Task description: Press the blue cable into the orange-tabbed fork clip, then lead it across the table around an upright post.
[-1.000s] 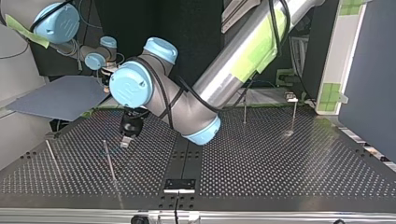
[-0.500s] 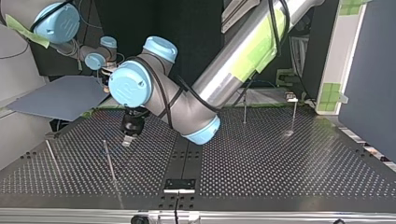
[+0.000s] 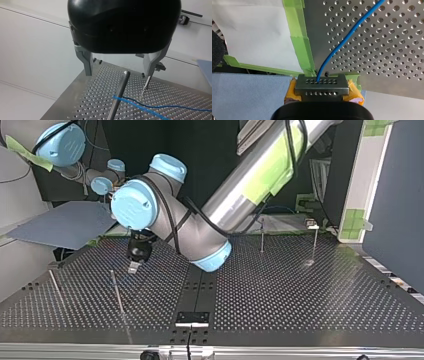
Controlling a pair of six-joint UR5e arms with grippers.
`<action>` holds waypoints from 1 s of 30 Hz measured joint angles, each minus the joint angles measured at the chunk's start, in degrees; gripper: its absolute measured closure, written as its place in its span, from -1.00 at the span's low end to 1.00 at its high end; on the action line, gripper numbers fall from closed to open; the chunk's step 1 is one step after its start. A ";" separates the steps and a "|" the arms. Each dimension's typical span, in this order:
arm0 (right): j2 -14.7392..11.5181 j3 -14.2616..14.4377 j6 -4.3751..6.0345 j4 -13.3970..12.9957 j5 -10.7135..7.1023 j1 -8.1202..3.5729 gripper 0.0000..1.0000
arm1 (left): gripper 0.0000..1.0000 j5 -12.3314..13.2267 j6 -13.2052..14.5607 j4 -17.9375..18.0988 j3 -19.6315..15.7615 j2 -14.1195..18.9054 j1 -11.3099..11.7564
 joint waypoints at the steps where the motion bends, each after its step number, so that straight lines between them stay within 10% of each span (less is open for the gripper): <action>1: 0.00 0.00 0.00 0.00 0.00 -0.01 1.00 | -1.00 -0.41 0.31 -0.18 -0.05 0.01 -0.33; 11: -0.02 -0.23 -0.30 0.06 -0.15 -0.14 1.00 | -1.00 -4.87 0.31 3.29 -4.72 4.46 -3.84; 30: -0.07 -0.35 -0.53 0.20 -0.59 -0.18 1.00 | -1.00 -9.25 -7.47 13.71 -15.17 14.89 -0.78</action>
